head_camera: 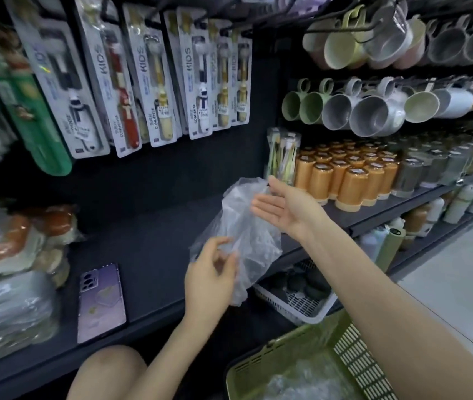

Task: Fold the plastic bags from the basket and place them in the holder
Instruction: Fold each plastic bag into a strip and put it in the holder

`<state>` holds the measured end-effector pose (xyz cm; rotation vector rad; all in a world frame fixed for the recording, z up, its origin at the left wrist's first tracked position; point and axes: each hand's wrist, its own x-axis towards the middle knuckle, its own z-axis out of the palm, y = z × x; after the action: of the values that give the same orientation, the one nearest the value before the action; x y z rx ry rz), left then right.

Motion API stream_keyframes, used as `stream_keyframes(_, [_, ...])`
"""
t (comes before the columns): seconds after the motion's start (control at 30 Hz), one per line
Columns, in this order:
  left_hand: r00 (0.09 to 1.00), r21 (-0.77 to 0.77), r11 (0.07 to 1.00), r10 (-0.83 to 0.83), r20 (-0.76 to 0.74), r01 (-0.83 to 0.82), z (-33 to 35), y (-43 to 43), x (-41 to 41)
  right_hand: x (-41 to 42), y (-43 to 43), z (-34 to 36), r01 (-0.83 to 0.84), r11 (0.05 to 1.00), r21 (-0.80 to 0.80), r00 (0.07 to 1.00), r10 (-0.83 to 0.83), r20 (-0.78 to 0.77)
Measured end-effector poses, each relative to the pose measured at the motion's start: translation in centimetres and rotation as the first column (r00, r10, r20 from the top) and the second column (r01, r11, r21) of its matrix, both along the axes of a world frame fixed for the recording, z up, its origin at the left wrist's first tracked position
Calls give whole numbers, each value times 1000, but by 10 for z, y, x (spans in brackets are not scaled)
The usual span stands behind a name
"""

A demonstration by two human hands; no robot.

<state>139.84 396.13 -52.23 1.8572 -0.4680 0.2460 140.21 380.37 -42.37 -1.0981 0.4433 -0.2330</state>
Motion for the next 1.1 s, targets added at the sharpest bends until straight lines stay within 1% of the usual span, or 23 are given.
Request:
stream_keyframes(0.03, [999,-88,996,-5,-39,2,3,3,6,-5,-4,-7,20,980,-198,1000,-22,-11])
stream_keyframes(0.07, [998,-151,988,-19,-67,9,7,7,11,-12,-6,-15,36,923,-384,999,-40,-1])
stream_keyframes(0.1, [996,-190,982,-33,-77,18,11,9,17,-21,-5,-23,21,859,-511,1000,-15,16])
stream_keyframes(0.13, [996,-215,976,-43,-77,26,16,12,23,-28,-4,-33,-44,821,-569,998,63,14])
stream_keyframes(0.2, [994,-263,964,-54,-96,27,20,15,33,-40,3,-54,-243,795,-556,963,266,-41])
stream_keyframes(0.23, [991,-286,958,-56,-118,20,21,17,38,-42,6,-65,-311,769,-558,940,337,-59])
stream_keyframes(0.27, [988,-303,953,-60,-142,14,23,18,43,-41,8,-75,-331,736,-590,928,366,-63])
stream_keyframes(0.33, [979,-310,951,-74,-190,12,25,23,53,-34,12,-89,-286,705,-649,939,343,-41])
stream_keyframes(0.43, [951,-312,950,-96,-295,0,25,33,69,-21,17,-97,-191,705,-683,960,278,18])
stream_keyframes(0.5, [917,-365,931,-135,-375,-12,30,40,77,-13,20,-102,-154,670,-726,966,258,33])
stream_keyframes(0.63, [823,-433,900,-208,-528,-50,37,54,94,0,23,-108,-147,516,-844,958,288,9])
stream_keyframes(0.7, [779,-457,887,-248,-576,-56,38,61,102,10,29,-112,-101,411,-906,961,275,18])
stream_keyframes(0.73, [761,-468,881,-260,-595,-65,38,64,106,16,32,-113,-65,382,-922,967,253,36])
stream_keyframes(0.83, [714,-504,856,-285,-639,-110,39,71,115,31,41,-112,12,361,-932,986,153,71])
stream_keyframes(0.9, [669,-517,847,-312,-675,-126,38,77,122,39,43,-111,36,343,-939,989,125,84])
stream_keyframes(0.97, [635,-512,846,-314,-706,-151,37,82,127,43,43,-108,29,378,-926,987,135,86])
stream_keyframes(1.03, [674,-442,874,-206,-710,-199,36,87,137,44,40,-101,10,461,-887,985,149,89])
stream_keyframes(1.1, [761,-306,907,25,-649,-291,33,93,145,42,36,-90,-8,519,-855,989,132,71])
